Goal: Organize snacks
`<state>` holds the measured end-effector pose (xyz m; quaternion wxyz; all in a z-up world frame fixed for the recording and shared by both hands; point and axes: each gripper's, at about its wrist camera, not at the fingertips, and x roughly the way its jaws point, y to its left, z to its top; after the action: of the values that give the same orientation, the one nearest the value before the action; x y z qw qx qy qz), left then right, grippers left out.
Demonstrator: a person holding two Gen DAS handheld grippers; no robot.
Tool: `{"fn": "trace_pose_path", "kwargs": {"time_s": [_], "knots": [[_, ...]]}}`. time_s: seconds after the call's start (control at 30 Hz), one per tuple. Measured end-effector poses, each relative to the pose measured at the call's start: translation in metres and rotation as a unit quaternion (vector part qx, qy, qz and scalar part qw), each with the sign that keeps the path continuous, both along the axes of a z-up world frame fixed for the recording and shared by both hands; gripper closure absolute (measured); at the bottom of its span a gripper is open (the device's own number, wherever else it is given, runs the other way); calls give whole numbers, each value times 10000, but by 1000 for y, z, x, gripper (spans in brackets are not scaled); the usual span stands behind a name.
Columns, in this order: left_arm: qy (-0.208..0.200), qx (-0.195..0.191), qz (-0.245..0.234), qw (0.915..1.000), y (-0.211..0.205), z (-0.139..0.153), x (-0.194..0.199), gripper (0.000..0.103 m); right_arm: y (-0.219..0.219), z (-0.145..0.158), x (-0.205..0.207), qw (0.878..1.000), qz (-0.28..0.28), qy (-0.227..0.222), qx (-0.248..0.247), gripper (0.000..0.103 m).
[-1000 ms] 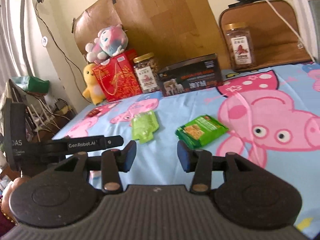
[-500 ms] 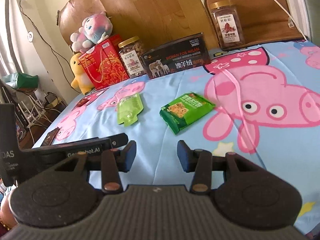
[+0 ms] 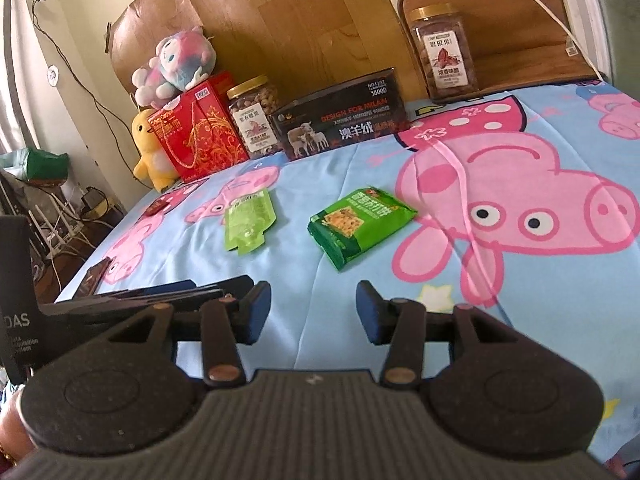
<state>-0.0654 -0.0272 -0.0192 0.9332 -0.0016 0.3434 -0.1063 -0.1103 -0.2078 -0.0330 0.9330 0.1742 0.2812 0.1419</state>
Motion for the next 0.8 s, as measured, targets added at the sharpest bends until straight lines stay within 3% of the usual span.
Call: {"fn": "trace_pose_path", "kwargs": {"time_s": [0.1, 0.33, 0.5, 0.8], "knots": [[46, -2, 28, 10000, 1, -2, 2, 9, -2, -2, 2, 10000, -9, 69, 53, 49], [251, 22, 88, 9996, 3, -9, 8, 6, -3, -4, 2, 9998, 8, 162, 95, 46], [317, 40, 140, 9994, 4, -15, 11, 0, -2, -6, 5, 9996, -12, 287, 70, 40], [353, -6, 110, 9993, 6, -14, 14, 0, -8, -7, 5, 9993, -218, 291, 19, 26]]}}
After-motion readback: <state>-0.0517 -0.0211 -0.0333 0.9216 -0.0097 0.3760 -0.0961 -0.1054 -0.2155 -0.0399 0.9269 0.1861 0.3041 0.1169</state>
